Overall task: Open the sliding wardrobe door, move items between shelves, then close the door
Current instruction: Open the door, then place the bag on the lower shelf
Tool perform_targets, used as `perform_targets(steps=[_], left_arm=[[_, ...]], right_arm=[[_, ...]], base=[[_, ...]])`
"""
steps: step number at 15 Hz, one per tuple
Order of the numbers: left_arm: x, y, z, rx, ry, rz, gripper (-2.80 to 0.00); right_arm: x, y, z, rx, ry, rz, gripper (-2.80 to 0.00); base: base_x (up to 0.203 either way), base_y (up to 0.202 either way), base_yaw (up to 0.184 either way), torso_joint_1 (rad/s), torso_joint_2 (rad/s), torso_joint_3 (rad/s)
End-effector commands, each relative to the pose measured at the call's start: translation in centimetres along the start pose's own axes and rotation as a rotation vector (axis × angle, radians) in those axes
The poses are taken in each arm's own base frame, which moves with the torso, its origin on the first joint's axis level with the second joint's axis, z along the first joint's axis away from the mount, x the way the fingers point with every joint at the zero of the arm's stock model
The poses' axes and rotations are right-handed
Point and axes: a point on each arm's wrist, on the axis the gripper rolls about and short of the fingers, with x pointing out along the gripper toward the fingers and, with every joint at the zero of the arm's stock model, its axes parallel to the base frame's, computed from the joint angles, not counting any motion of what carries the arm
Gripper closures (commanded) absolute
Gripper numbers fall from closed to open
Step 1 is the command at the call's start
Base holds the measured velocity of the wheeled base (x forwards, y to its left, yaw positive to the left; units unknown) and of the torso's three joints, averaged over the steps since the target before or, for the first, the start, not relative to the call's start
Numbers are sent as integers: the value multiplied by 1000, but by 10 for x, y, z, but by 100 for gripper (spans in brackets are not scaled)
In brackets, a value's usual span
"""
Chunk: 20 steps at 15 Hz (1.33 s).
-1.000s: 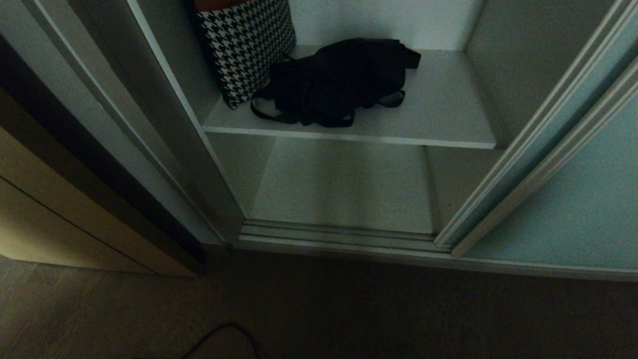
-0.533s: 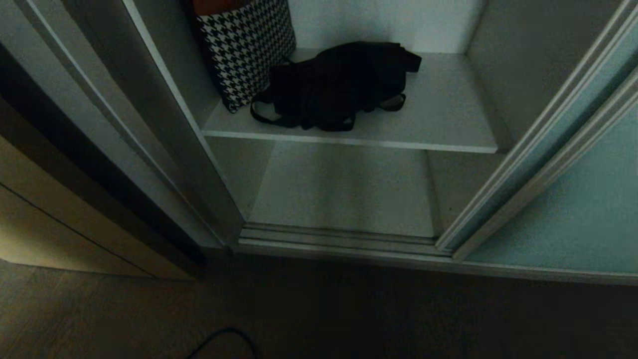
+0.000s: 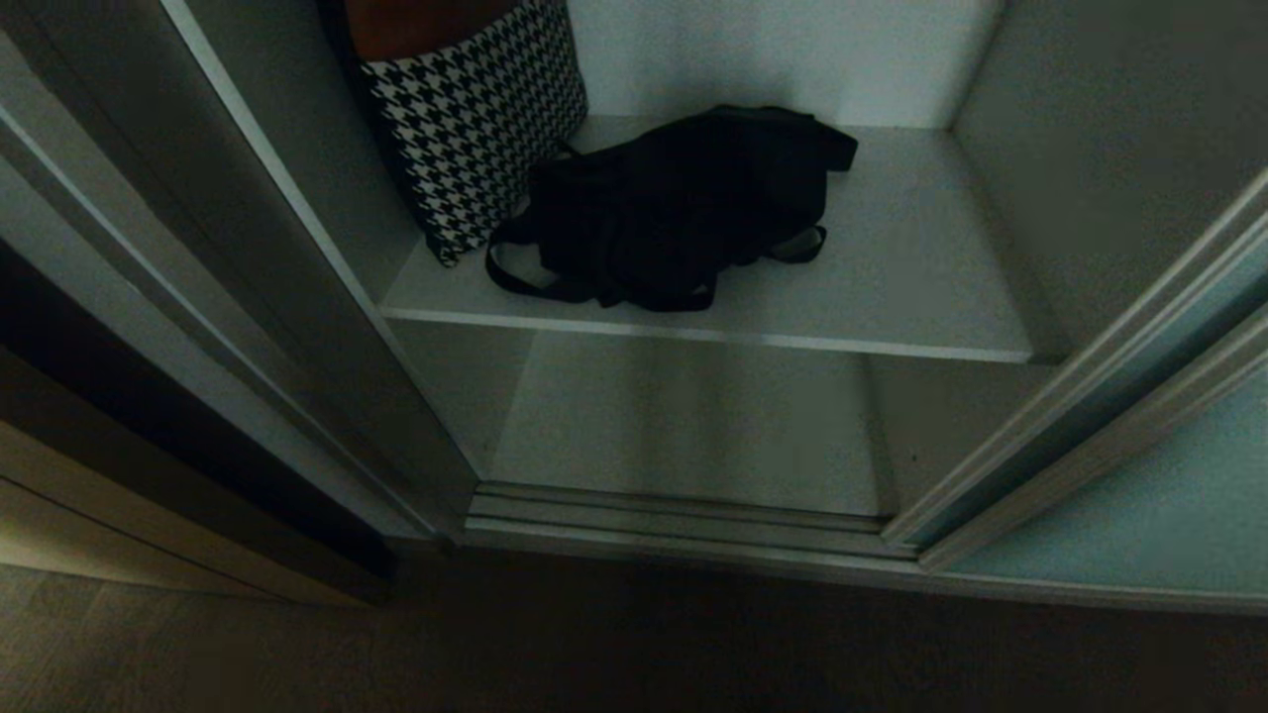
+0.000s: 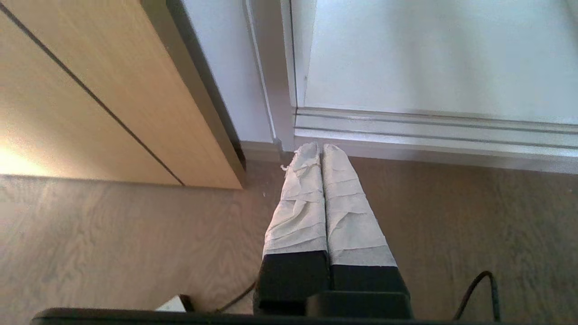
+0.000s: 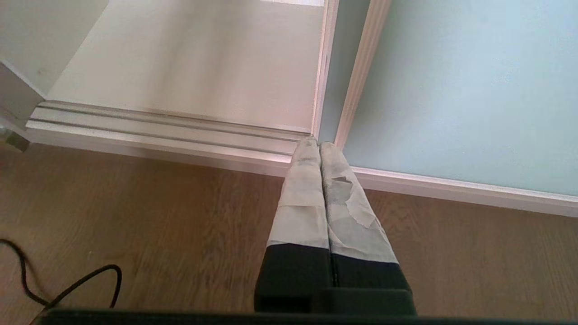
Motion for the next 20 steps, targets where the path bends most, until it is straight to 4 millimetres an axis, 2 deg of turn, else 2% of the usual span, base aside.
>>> perform_targets(steps=[1,3,5,8,10,13,16,18,20], left_arm=[[0,0,-1,17,11,-3,0],[-1,0,7,21,-48,1,0],[-8,2,33,20,-170,6,0],[-39,4,92,37,-336,-30,0],[-58,4,136,55,-365,-110,0],[-29,4,187,44,-236,-261,0],[14,5,247,-61,-161,-403,0],[52,6,280,-160,-96,-509,0],[97,4,296,-256,7,-585,0]], right_arm=[[0,0,0,0,-1,0,0],[0,0,0,0,-1,0,0],[0,0,0,0,-1,0,0],[0,0,0,0,-1,0,0],[0,0,0,0,-1,0,0],[0,0,0,0,-1,0,0],[0,0,0,0,-1,0,0],[0,0,0,0,-1,0,0],[0,0,0,0,-1,0,0]], base=[[0,0,0,0,0,0],[0,0,0,0,0,0],[0,0,0,0,0,0],[0,0,0,0,0,0],[0,0,0,0,0,0],[0,0,0,0,0,0],[0,0,0,0,0,0],[0,0,0,0,0,0],[0,0,0,0,0,0]])
